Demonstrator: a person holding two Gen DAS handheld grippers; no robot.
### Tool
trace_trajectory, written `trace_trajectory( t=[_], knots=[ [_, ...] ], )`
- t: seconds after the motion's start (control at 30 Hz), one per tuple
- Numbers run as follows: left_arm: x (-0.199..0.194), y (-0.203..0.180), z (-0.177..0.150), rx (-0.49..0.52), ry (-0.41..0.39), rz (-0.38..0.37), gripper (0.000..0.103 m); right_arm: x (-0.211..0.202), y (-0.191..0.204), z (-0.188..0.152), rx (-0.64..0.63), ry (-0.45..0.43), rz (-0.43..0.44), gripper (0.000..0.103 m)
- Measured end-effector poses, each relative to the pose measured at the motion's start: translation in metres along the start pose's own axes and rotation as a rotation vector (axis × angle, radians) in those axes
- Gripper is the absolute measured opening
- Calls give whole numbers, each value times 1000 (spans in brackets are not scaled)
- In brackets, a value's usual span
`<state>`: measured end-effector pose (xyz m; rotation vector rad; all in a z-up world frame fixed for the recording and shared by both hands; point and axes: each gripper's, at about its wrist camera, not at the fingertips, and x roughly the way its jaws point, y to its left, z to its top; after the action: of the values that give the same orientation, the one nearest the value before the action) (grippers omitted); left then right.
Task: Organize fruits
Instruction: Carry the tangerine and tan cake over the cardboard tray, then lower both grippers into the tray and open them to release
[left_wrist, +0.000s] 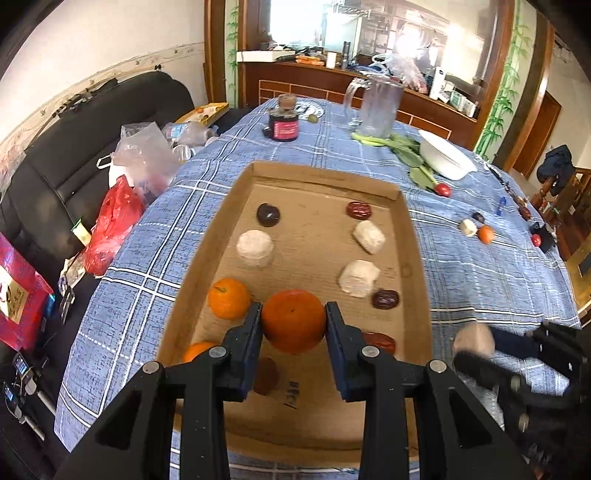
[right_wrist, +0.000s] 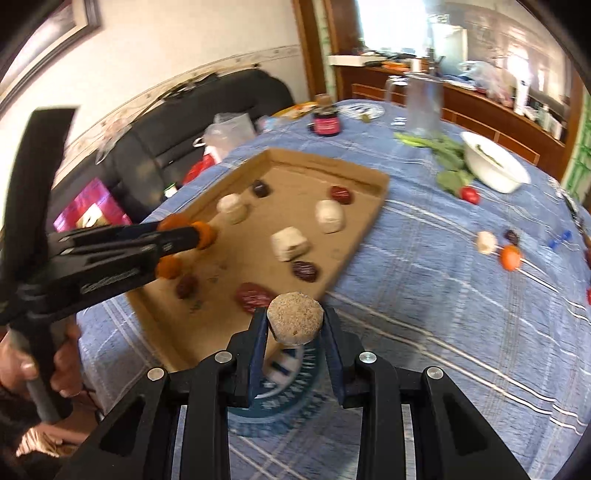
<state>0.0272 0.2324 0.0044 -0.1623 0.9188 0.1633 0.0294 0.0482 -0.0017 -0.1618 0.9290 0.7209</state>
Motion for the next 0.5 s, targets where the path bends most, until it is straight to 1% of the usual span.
trace_trajectory(
  t=[0.27,0.43,0.5],
  knots=[
    [27,17,6,-32,50,18,32,26,34,-3,-60,55,73,33],
    [45,24,9,-49,78,30,32,39,42,-8,-72,90,86,33],
    [47,24,12,-41,67,41,32,42,43,-9,-70,99,92,33]
  ],
)
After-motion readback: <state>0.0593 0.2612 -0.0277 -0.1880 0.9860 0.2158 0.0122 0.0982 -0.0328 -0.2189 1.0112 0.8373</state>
